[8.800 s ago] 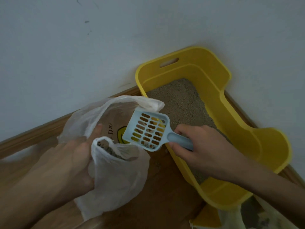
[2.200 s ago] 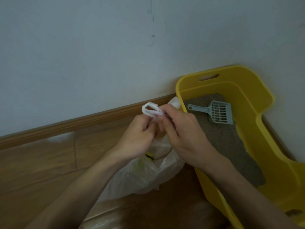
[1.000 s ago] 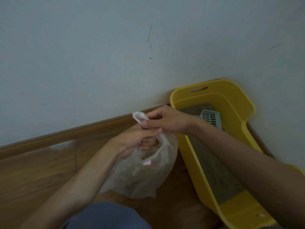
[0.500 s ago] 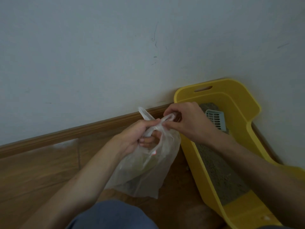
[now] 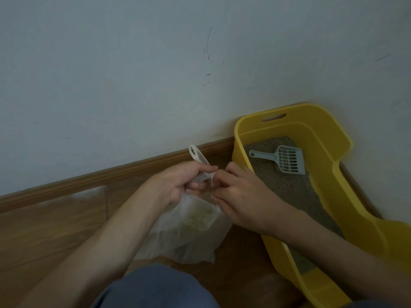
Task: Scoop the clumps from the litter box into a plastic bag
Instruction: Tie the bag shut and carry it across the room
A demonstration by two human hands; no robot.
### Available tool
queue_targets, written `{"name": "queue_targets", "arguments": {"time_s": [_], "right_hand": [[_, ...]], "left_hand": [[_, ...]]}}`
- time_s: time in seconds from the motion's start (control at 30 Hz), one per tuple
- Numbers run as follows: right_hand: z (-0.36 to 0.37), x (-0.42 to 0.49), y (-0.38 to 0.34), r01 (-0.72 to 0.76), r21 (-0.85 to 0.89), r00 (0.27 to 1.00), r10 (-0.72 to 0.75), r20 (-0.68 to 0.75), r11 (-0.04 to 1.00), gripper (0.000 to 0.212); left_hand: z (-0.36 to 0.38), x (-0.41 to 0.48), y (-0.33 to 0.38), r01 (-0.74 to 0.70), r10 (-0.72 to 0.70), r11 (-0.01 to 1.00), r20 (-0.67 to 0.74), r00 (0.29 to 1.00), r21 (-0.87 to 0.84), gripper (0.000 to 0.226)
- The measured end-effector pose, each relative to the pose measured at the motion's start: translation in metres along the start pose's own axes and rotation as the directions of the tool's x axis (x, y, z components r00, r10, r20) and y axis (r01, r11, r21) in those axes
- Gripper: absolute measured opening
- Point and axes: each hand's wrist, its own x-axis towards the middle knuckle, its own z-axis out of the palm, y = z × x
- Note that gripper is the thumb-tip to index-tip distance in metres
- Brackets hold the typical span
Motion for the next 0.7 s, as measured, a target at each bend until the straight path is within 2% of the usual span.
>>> {"name": "queue_targets", "arguments": {"time_s": [0.1, 0.17, 0.23, 0.27, 0.3, 0.33, 0.37, 0.4, 0.43, 0.47, 0.5, 0.53, 0.63, 0.7], "right_hand": [[0.001, -0.003, 0.001, 0.024, -0.041, 0.998, -0.021, 0.067, 0.999, 0.024], [-0.007, -0.002, 0.002, 0.013, 0.121, 0.994, -0.027, 0.109, 0.993, 0.03], [-0.015, -0.004, 0.003, -0.092, 0.375, 0.996, 0.092, 0.02, 0.922, 0.03], [-0.018, -0.005, 0.006, -0.134, 0.467, 0.978, 0.193, -0.08, 0.874, 0.027], [-0.019, -0.005, 0.008, -0.172, 0.536, 0.938, 0.304, -0.168, 0.827, 0.025], [-0.019, -0.004, 0.012, -0.222, 0.605, 0.887, 0.416, -0.2, 0.765, 0.023], [-0.017, -0.001, 0.017, -0.274, 0.68, 0.844, 0.509, -0.169, 0.68, 0.021], [-0.015, 0.003, 0.022, -0.316, 0.753, 0.818, 0.568, -0.092, 0.577, 0.02], [-0.012, 0.007, 0.026, -0.345, 0.82, 0.803, 0.596, 0.006, 0.457, 0.02], [-0.009, 0.011, 0.028, -0.37, 0.865, 0.793, 0.6, 0.104, 0.339, 0.021], [-0.006, 0.014, 0.03, -0.392, 0.888, 0.788, 0.586, 0.188, 0.242, 0.022], [-0.004, 0.017, 0.031, -0.412, 0.89, 0.79, 0.564, 0.241, 0.195, 0.024], [-0.004, 0.024, 0.03, -0.451, 0.866, 0.826, 0.469, 0.313, 0.216, 0.032], [-0.007, 0.028, 0.027, -0.444, 0.883, 0.852, 0.377, 0.363, 0.153, 0.04]], "left_hand": [[0.006, -0.004, 0.0, 0.002, 0.001, 0.997, 0.038, 0.999, -0.072, 0.026], [0.011, -0.007, -0.003, -0.051, 0.051, 0.998, 0.008, 0.999, -0.028, 0.026], [0.015, -0.01, -0.006, -0.183, 0.195, 0.96, -0.039, 0.98, 0.212, 0.025], [0.019, -0.013, -0.007, -0.244, 0.278, 0.892, -0.036, 0.96, 0.38, 0.028], [0.021, -0.017, -0.007, -0.287, 0.358, 0.772, -0.014, 0.934, 0.567, 0.03], [0.023, -0.021, -0.007, -0.321, 0.45, 0.584, 0.032, 0.892, 0.745, 0.03], [0.023, -0.023, -0.007, -0.345, 0.545, 0.338, 0.116, 0.83, 0.876, 0.027], [0.023, -0.024, -0.01, -0.342, 0.61, 0.096, 0.216, 0.762, 0.935, 0.023], [0.022, -0.025, -0.015, -0.326, 0.648, -0.079, 0.298, 0.701, 0.942, 0.021], [0.021, -0.025, -0.019, -0.316, 0.669, -0.185, 0.355, 0.653, 0.931, 0.025], [0.018, -0.024, -0.024, -0.319, 0.68, -0.25, 0.401, 0.614, 0.914, 0.027], [0.016, -0.023, -0.029, -0.323, 0.685, -0.298, 0.437, 0.583, 0.898, 0.027], [0.006, -0.018, -0.038, -0.319, 0.681, -0.407, 0.517, 0.519, 0.856, 0.029], [0.002, -0.013, -0.042, -0.313, 0.672, -0.448, 0.547, 0.499, 0.837, 0.032]]}}
